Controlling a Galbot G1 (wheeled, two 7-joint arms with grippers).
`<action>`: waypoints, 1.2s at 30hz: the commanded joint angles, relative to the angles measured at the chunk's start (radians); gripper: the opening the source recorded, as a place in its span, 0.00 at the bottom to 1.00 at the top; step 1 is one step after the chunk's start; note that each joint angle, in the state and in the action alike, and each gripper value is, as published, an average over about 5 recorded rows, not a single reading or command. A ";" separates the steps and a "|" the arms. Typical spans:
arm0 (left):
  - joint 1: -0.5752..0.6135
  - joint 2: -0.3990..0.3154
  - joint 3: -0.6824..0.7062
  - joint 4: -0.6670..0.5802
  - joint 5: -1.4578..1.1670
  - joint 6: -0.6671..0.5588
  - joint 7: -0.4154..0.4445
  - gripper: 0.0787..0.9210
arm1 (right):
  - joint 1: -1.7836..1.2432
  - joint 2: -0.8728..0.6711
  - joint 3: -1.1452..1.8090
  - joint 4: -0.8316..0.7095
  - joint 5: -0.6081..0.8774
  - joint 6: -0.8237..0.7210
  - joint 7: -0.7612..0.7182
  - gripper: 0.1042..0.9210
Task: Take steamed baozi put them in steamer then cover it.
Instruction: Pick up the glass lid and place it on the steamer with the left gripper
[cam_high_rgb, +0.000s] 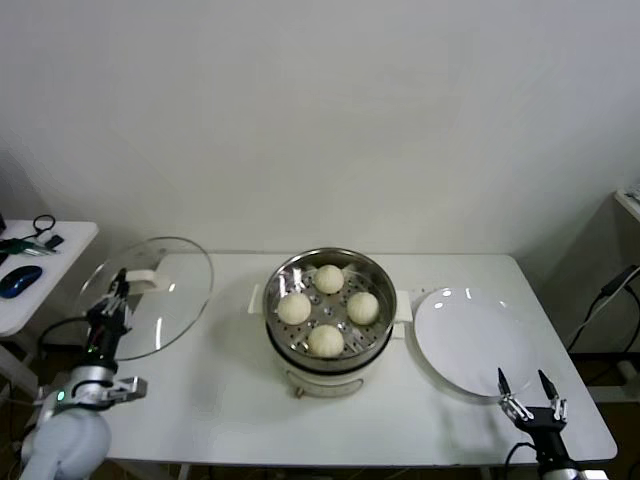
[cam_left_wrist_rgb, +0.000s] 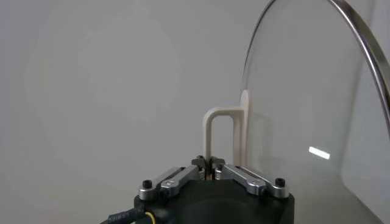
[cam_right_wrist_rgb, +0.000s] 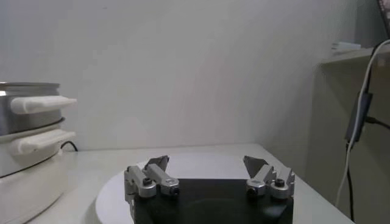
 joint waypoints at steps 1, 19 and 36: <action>-0.053 0.057 0.170 -0.270 -0.020 0.272 0.161 0.06 | 0.010 -0.002 -0.005 -0.003 -0.023 -0.003 0.010 0.88; -0.310 -0.253 0.768 -0.208 0.505 0.494 0.415 0.06 | 0.068 -0.002 -0.020 -0.042 -0.029 -0.018 0.030 0.88; -0.378 -0.431 0.898 0.044 0.587 0.517 0.383 0.06 | 0.063 -0.023 -0.009 -0.049 0.002 0.005 0.042 0.88</action>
